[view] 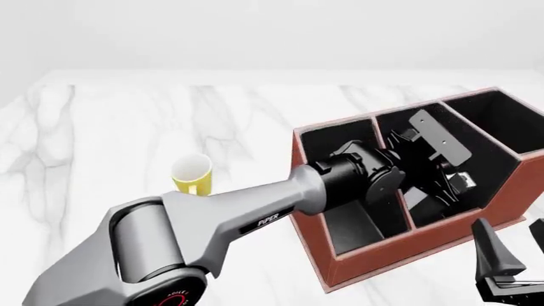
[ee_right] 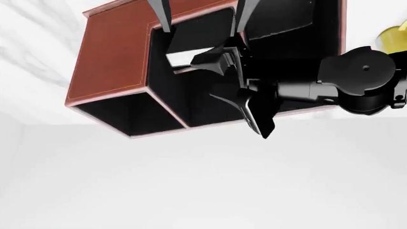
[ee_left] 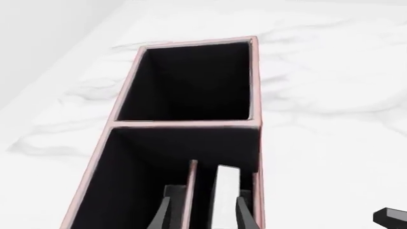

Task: Pick up the book and place it in the back compartment of the caddy.

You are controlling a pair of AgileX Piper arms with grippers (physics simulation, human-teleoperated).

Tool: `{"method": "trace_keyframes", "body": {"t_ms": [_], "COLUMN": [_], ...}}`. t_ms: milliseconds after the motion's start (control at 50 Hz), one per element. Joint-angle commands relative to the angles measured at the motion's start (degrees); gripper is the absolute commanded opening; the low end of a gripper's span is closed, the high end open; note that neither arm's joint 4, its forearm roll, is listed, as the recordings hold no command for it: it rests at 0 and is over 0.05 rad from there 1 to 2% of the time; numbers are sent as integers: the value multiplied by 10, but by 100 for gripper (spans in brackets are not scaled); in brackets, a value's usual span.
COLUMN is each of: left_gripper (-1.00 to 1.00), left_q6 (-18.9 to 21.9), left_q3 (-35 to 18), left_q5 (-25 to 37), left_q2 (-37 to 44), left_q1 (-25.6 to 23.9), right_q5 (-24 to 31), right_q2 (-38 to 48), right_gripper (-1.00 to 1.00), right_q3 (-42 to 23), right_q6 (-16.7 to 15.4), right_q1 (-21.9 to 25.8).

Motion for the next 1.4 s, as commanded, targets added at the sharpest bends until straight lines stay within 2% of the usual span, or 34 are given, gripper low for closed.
{"method": "trace_keyframes", "body": {"t_ms": [20,120,240,400,620,720,760,800,880,1020,1240,1260,1340,1360,1400], "left_gripper": [100,100,100,100,100,100,100,100,100,100,100,100,100,100,100], "left_q6": [6,19,31,60,72,80,88,78,75,57,42,40,35,33,32], "left_q3": [17,23,64,153,284,342,364,379,450,521,562,562,570,571,573], "left_q5": [2,13,12,-19,-77,-102,-123,-130,-162,-185,-221,-223,-231,-231,-229], "left_q2": [-42,-86,-135,-221,-333,-391,-409,-422,-463,-517,-529,-528,-528,-530,-537], "left_q1": [4,17,23,46,68,108,143,149,190,239,251,251,248,248,248], "right_q5": [-1,2,2,7,15,17,17,17,15,13,23,19,-63,-67,-107], "right_q2": [1,-3,-3,-10,-21,-21,-21,-22,-19,-15,-27,-21,93,99,162], "right_gripper": [100,100,100,100,100,100,100,100,100,100,100,100,100,100,100], "right_q3": [0,0,0,0,0,0,0,0,0,0,0,0,0,0,0], "right_q6": [-2,-3,-5,-11,-12,-11,-11,-12,-11,-19,-32,-30,-4,-9,-10], "right_q1": [0,0,-1,-2,-2,-2,-2,-1,-3,-4,-8,-7,-10,-3,15]}}
